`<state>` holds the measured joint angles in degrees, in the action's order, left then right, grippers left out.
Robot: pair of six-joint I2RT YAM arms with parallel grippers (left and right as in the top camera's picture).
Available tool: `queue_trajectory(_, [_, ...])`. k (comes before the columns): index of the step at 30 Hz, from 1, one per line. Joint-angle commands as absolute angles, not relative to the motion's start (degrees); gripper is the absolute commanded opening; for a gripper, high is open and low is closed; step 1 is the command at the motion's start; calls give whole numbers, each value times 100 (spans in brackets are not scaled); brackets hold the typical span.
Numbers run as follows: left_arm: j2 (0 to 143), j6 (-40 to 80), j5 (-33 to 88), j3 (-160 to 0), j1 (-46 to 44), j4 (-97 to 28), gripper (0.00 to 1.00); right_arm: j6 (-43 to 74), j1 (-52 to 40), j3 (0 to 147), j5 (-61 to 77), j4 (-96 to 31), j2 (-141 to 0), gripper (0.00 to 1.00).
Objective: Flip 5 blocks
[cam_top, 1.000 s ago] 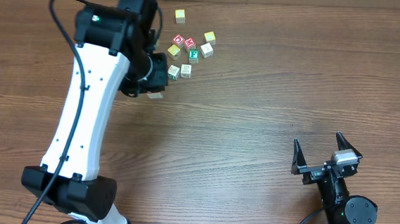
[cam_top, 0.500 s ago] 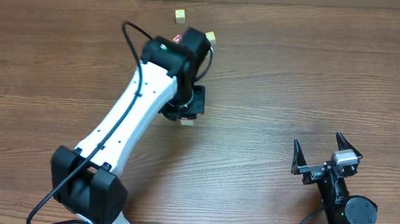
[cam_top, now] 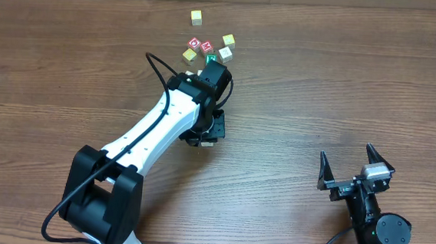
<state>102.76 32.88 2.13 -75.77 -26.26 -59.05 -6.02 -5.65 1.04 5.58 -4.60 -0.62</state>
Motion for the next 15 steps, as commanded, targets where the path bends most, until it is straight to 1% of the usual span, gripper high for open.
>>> queue_trajectory(1, [10232, 3385, -104, -7430, -2628, -5749, 19, -604, -539, 45, 565, -436, -23, 100])
queue_trajectory(9, [10248, 3387, -255, -7231, -2628, -5308, 20, -604, -539, 45, 565, -436, -23, 100])
queue_trajectory(15, [10331, 3385, -408, -7205, -2628, -5312, 20, -602, -539, 45, 567, -436, -23, 100])
